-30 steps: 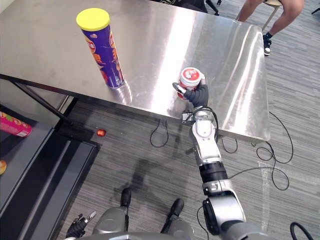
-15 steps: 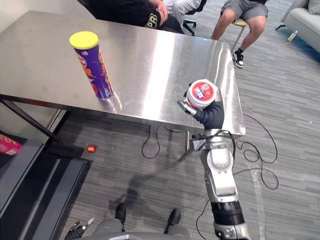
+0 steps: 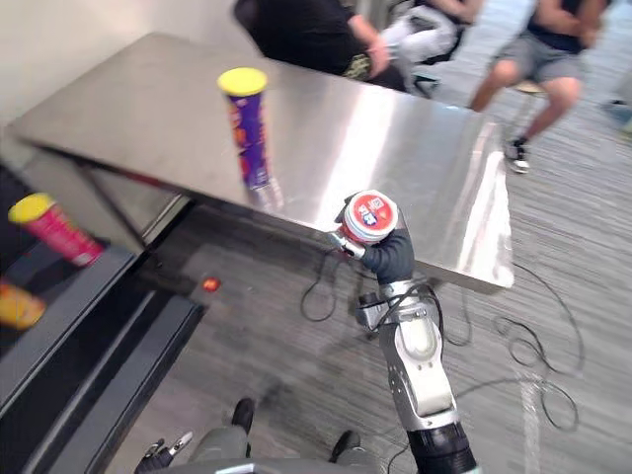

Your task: Put the gum and the chips on the shelf.

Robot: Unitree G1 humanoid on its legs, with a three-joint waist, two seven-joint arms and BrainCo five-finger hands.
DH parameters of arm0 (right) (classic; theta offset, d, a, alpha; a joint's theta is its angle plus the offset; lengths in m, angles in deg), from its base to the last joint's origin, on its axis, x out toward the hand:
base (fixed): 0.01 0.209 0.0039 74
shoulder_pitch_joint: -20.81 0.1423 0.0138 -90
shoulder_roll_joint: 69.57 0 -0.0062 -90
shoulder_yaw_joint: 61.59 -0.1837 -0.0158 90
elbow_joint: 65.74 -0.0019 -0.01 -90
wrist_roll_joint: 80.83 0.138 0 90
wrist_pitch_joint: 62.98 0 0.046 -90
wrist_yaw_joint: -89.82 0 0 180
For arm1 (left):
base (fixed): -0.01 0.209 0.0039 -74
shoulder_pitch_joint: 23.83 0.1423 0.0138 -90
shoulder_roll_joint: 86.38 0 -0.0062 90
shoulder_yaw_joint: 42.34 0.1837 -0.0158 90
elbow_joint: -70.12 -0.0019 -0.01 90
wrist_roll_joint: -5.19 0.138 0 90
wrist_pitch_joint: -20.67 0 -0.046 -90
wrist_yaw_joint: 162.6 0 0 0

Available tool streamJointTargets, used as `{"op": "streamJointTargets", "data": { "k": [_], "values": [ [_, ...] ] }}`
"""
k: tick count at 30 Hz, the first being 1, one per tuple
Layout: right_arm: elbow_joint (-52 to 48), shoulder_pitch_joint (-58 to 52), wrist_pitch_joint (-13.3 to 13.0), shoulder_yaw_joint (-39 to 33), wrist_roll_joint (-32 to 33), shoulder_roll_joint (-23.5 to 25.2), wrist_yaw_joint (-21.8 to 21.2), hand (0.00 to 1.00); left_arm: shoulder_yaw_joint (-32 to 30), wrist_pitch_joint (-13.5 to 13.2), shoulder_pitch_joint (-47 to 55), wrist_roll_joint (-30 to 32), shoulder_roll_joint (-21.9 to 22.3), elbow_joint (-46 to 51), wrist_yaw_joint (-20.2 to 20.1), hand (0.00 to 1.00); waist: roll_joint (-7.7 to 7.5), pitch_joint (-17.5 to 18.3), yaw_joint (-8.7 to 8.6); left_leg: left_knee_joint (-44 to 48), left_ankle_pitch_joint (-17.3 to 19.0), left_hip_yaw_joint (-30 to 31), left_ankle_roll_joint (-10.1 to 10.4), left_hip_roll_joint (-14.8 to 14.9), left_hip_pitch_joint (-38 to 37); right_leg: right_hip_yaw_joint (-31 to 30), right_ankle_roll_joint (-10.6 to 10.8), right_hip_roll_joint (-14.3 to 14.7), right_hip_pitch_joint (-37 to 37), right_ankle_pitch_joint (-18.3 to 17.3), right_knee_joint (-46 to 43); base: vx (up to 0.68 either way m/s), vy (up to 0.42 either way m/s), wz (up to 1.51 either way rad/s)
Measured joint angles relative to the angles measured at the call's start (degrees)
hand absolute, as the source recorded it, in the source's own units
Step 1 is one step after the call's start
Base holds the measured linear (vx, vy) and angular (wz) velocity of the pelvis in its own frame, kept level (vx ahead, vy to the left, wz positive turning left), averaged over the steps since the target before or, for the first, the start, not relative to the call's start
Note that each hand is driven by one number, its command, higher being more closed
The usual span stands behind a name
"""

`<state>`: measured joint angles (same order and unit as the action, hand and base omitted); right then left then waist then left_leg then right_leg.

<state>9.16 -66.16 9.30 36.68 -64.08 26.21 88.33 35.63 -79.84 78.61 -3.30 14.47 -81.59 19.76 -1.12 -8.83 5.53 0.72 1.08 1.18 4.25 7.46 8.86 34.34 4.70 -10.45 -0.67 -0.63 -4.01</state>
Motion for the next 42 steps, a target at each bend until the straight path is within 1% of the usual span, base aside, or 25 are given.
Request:
{"op": "streamJointTargets", "data": {
  "k": [1, 2, 3, 4, 5, 7, 8, 9, 11, 12, 16, 18, 20, 23, 25, 29, 33, 35, 36, 37, 38, 39, 40, 41, 42],
  "values": [
    [-0.1, 0.6, -0.1, -1.0, 0.0, -0.1, 0.1, 1.00, -0.7, 0.0, -0.1, -0.3, 0.5, -0.9, 0.2, 0.00, -0.01, 0.4, -0.33, -1.2, 0.3, -7.1, -4.5, 2.3, 0.3, 2.4, -0.3, 0.7, 0.6, 0.2, 1.6, -0.08, -0.127, 1.22],
    [-0.1, 0.6, -0.1, -1.7, 0.0, -0.1, 0.2, 1.00, -1.2, 0.0, -0.4, -0.4, 0.5, -1.7, 0.2, 0.00, 0.19, 0.4, -0.44, -1.1, 0.7, -11.1, -7.3, 3.4, 0.9, 4.2, -0.2, 0.9, 1.1, 0.3, 2.5, -0.06, -0.151, 1.41],
    [-0.1, 0.6, -0.1, -3.4, -0.2, -0.2, 0.9, 1.00, -2.1, 0.4, -0.6, -0.4, 0.9, -2.4, 0.2, 0.00, 1.10, 0.3, -0.49, 0.0, 2.5, -18.5, -11.1, 5.6, 2.0, 7.4, -0.5, 1.1, 1.8, 0.2, 3.0, -0.03, -0.069, 1.17],
    [0.1, 0.6, 0.0, -4.8, -0.5, -0.6, 1.5, 1.00, -2.7, 0.7, -0.1, -0.3, 1.7, -2.4, 0.2, 0.00, 2.03, 0.4, -0.43, 1.4, 4.3, -24.8, -12.6, 7.6, 2.2, 10.0, -1.3, 0.2, 2.0, -0.3, 2.2, -0.03, -0.004, 1.00],
    [0.1, 0.4, 0.0, -5.5, -0.5, -0.6, 1.7, 1.00, -3.2, 0.7, 0.3, -0.3, 2.0, -2.4, 0.2, 0.00, 2.23, 0.5, -0.46, 2.6, 4.4, -27.7, -12.7, 8.4, 2.2, 10.8, -2.1, -0.4, 1.9, -1.0, 1.8, 0.01, 0.088, 0.64],
    [-0.4, -0.8, -0.1, -7.6, -0.7, -0.3, 1.9, 1.00, -4.1, 1.2, 1.2, -0.3, 2.4, -2.5, -0.1, 0.00, 1.76, 0.4, -0.79, 14.7, 3.5, -33.2, -11.7, 9.3, 1.9, 11.7, -2.2, -3.5, 2.0, -2.0, 0.1, 0.07, 0.110, 0.40],
    [-1.6, -3.1, -0.2, -8.7, -1.0, -0.6, 2.0, 1.00, -4.4, 1.2, 2.4, -0.3, 3.2, -2.5, -0.4, 0.00, 3.52, 1.6, -1.55, 17.8, 1.4, -33.9, -9.9, 9.3, 0.5, 12.6, -1.8, -3.8, 1.9, -1.8, -0.5, 0.08, 0.100, 0.38],
    [-1.7, -3.8, -0.1, -9.3, -1.0, -0.6, 2.0, 1.00, -4.7, 1.2, 2.7, -0.3, 3.6, -2.7, -0.6, 0.00, 4.52, 2.3, -2.16, 16.3, 0.5, -33.7, -8.4, 9.3, -0.5, 13.1, -1.3, -3.6, 1.7, -1.5, -1.0, 0.06, 0.167, 0.53],
    [-1.7, -5.0, 0.2, -10.8, -1.0, 0.6, 1.8, 1.00, -6.2, 1.1, 2.0, -0.3, 3.6, -3.3, -0.9, 0.00, 5.01, 2.7, -3.38, 12.0, 0.2, -33.7, -6.0, 7.9, -1.0, 14.4, -0.8, -4.2, 0.6, -1.4, -2.5, -0.01, 0.164, 0.40],
    [-1.7, -5.4, 0.2, -11.3, -1.0, 1.9, 1.5, 1.00, -7.5, 1.2, 1.3, -0.2, 3.5, -3.6, -1.0, 0.00, 4.16, 2.8, -3.77, 9.5, -0.8, -33.6, -4.5, 7.0, -1.0, 15.2, -0.8, -4.8, -0.1, -1.3, -3.4, -0.04, 0.111, 0.33],
    [-1.7, -6.4, 0.2, -13.1, -1.0, 3.6, 1.3, 1.00, -8.2, 1.3, 0.1, 0.2, 2.3, -3.3, -1.2, 0.00, 1.80, 2.7, -3.86, 4.8, -1.4, -33.4, -2.7, 5.1, -1.1, 18.7, -0.3, -6.5, -0.2, -1.7, -6.4, -0.05, 0.145, 0.51],
    [-1.7, -6.5, 0.2, -12.8, -1.1, 3.9, 1.4, 1.00, -8.1, 1.5, 0.1, 0.3, 2.1, -3.3, -1.1, 0.00, 1.31, 2.7, -3.73, 5.4, -0.2, -33.4, -3.0, 4.3, -1.0, 19.0, -0.1, -8.2, -0.2, -2.0, -8.3, -0.05, 0.139, 0.23],
    [-1.7, -7.5, 0.2, -12.6, -1.1, 4.0, 1.3, 1.00, -7.2, 1.9, 0.1, 0.8, 1.5, -3.7, -0.9, 0.00, 0.93, 2.3, -3.83, 11.4, 4.0, -34.7, -3.0, 4.8, 0.7, 19.0, 1.0, -11.4, -0.1, -3.3, -12.4, -0.08, 0.138, 0.14],
    [-1.7, -8.5, 0.2, -12.5, -1.1, 4.0, 1.4, 1.00, -6.3, 1.9, -0.2, 0.7, 0.9, -3.9, -0.9, 0.00, 0.52, 1.8, -3.82, 15.7, 6.3, -35.6, -3.5, 6.1, 2.5, 19.2, 1.6, -12.0, -0.1, -3.7, -13.1, -0.06, 0.130, 0.13],
    [-1.7, -8.9, 0.2, -12.3, -1.1, 4.0, 1.3, 1.00, -6.4, 1.9, -0.8, 0.7, 0.2, -4.1, -0.8, 0.00, -0.58, 1.1, -3.80, 15.8, 6.3, -36.9, -3.5, 6.1, 3.0, 19.7, 2.6, -12.2, -0.1, -3.2, -12.1, -0.06, 0.096, 0.16],
    [-1.5, -8.2, 0.2, -10.5, -1.2, 3.9, 1.2, 1.00, -6.3, 1.9, -1.2, 0.6, 0.1, -3.4, -0.7, 0.00, -1.15, 0.6, -3.23, 16.1, 6.3, -38.1, -3.6, 6.0, 4.2, 20.9, 3.1, -12.4, -0.1, -2.0, -10.5, -0.01, 0.083, 0.28],
    [0.9, -4.4, 0.2, -6.0, -3.0, 3.6, 1.3, 1.00, -6.2, 1.7, -1.6, 0.2, 0.3, -1.9, -0.5, 0.00, -1.41, -0.4, -1.75, 19.4, 7.3, -35.7, -5.0, 6.1, 6.3, 23.7, 3.2, -12.5, 1.4, 0.0, -10.2, 0.06, 0.081, 0.32],
    [1.6, -3.7, 0.3, -4.1, -3.4, 3.4, 1.2, 1.00, -6.1, 1.1, -1.7, -0.6, 0.3, -1.4, -0.5, 0.00, -1.62, -0.9, -0.52, 22.1, 9.6, -32.2, -5.9, 5.1, 7.7, 26.5, 4.1, -13.2, 4.7, 0.9, -10.5, 0.07, 0.123, 0.73],
    [1.7, -3.6, 0.3, -3.7, -3.4, 3.4, 1.2, 1.00, -5.8, 1.1, -1.7, -1.1, 0.3, -1.2, -0.6, 0.00, -1.61, -0.9, -0.34, 22.6, 10.3, -31.3, -5.8, 4.6, 8.0, 26.7, 3.9, -13.6, 5.2, 1.5, -11.1, 0.07, 0.178, 0.90],
    [2.2, -2.9, 0.5, -2.4, -3.8, 3.3, 1.1, 1.00, -5.7, 1.1, -1.6, -2.3, 0.3, -1.2, -0.6, 0.00, -1.63, -0.9, -0.24, 22.5, 11.4, -29.5, -7.0, 3.3, 8.1, 26.3, 3.0, -15.5, 5.8, 3.1, -14.0, 0.12, 0.324, 1.10],
    [2.4, -2.7, 0.8, -0.9, -5.4, 3.1, 1.1, 1.00, -5.5, 1.1, -1.3, -2.6, 0.3, -1.0, -0.6, 0.00, -1.40, -1.0, -0.30, 21.3, 11.8, -26.5, -7.8, 0.9, 7.0, 22.5, -2.5, -18.9, 4.9, 6.4, -20.7, 0.17, 0.350, 1.10],
    [2.5, -2.5, 0.8, -0.6, -5.6, 2.8, 1.0, 1.00, -4.9, 1.1, -1.2, -2.6, 0.3, -0.7, -0.5, 0.00, -1.12, -1.2, -0.37, 20.6, 11.4, -24.8, -8.1, 0.0, 6.4, 18.3, -6.2, -20.0, 3.1, 7.7, -23.9, 0.20, 0.307, 0.95],
    [2.6, -2.5, 0.8, 0.0, -5.6, 2.8, 0.9, 1.00, -4.1, 1.1, -1.1, -2.6, 0.2, -0.1, -0.4, 0.00, -0.63, -1.4, -0.42, 20.1, 11.4, -23.5, -8.3, -0.6, 6.2, 12.3, -7.4, -19.7, 1.0, 7.4, -26.8, 0.22, 0.196, 0.88],
    [2.6, -2.4, 0.9, 1.4, -5.6, 2.8, 0.0, 1.00, -2.6, 1.1, -1.0, -2.6, -0.3, 0.8, -0.3, 0.00, -0.46, -1.5, -0.44, 18.2, 10.8, -20.7, -8.9, -2.2, 5.4, 0.4, -5.9, -15.7, -2.9, 2.2, -29.3, 0.27, 0.207, 1.19],
    [2.6, -2.4, 1.0, 2.5, -5.6, 2.8, -0.7, 1.00, -1.6, 1.1, -1.1, -2.6, -0.9, 1.0, -0.2, 0.00, -0.64, -1.6, -0.51, 15.2, 9.6, -18.1, -9.7, -4.2, 3.3, -8.4, -4.1, -11.3, -5.4, -2.8, -29.4, 0.27, 0.180, 1.25]
  ]
}}
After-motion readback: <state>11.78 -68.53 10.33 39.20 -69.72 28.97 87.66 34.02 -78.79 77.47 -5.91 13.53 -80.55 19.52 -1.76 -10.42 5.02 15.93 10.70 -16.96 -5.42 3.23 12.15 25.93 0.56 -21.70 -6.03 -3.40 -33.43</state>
